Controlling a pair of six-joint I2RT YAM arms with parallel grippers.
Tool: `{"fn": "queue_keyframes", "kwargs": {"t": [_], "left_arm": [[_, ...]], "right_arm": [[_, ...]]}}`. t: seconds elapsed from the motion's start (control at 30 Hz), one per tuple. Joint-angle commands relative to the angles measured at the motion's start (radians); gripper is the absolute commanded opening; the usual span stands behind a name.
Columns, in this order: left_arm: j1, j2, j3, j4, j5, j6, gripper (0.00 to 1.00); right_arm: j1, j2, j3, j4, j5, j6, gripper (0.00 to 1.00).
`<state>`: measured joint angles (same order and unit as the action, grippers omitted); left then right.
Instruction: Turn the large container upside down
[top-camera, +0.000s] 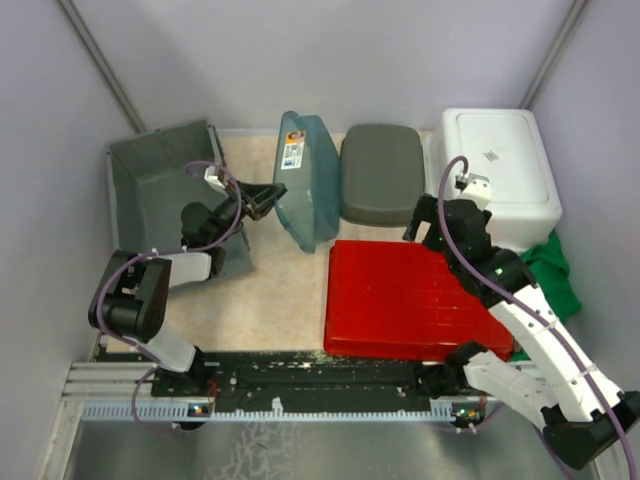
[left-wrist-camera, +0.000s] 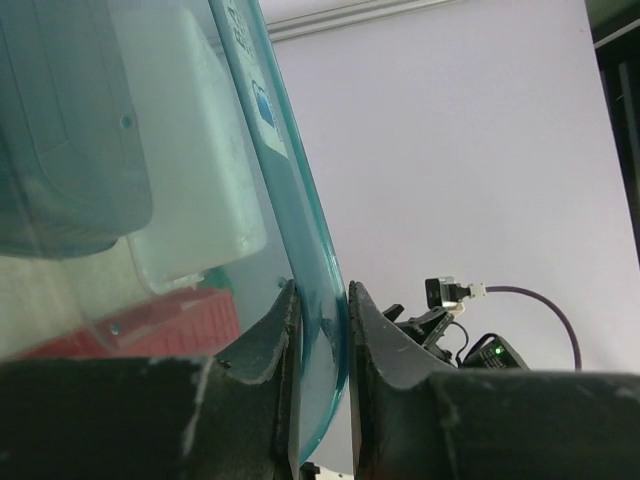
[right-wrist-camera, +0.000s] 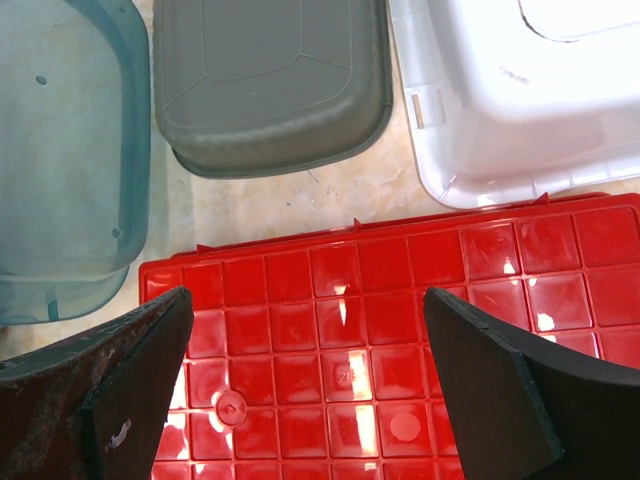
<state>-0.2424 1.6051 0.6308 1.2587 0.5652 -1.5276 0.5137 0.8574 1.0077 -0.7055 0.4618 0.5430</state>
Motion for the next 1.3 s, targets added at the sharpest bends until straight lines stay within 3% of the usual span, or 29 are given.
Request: {"fn": "queue_keyframes", "kwargs": {"t": [0.0,0.17,0.37,0.57,0.73,0.97,1.27], "left_arm": [[0.031,-0.008,-0.04,0.025,0.013,-0.054,0.03],[0.072,-0.059,-0.046,-0.23,0.036,0.058,0.31],[0.091,-0.139,0.02,-0.582,0.017,0.24,0.55],[0.098,-0.174,0.084,-0.799,-0.032,0.35,0.59],[0.098,-0.188,0.191,-1.027,-0.072,0.48,0.75],[0.098,-0.207,0.354,-1.293,-0.153,0.659,0.88],[0.098,-0.217,0.533,-1.567,-0.276,0.832,0.91]], "right_arm": [[-0.003,-0.019,0.006,0.012,0.014,0.002,0.98],[-0.003,-0.014,0.009,0.014,0.014,0.0,0.98],[-0.003,-0.005,0.005,0.025,0.011,0.002,0.98],[-0.003,0.013,0.007,0.04,-0.003,0.005,0.98],[-0.003,0.015,0.006,0.043,-0.004,0.007,0.98],[-0.003,0.018,0.006,0.047,-0.012,0.014,0.98],[-0.003,0.026,0.011,0.047,-0.018,0.017,0.98]]}}
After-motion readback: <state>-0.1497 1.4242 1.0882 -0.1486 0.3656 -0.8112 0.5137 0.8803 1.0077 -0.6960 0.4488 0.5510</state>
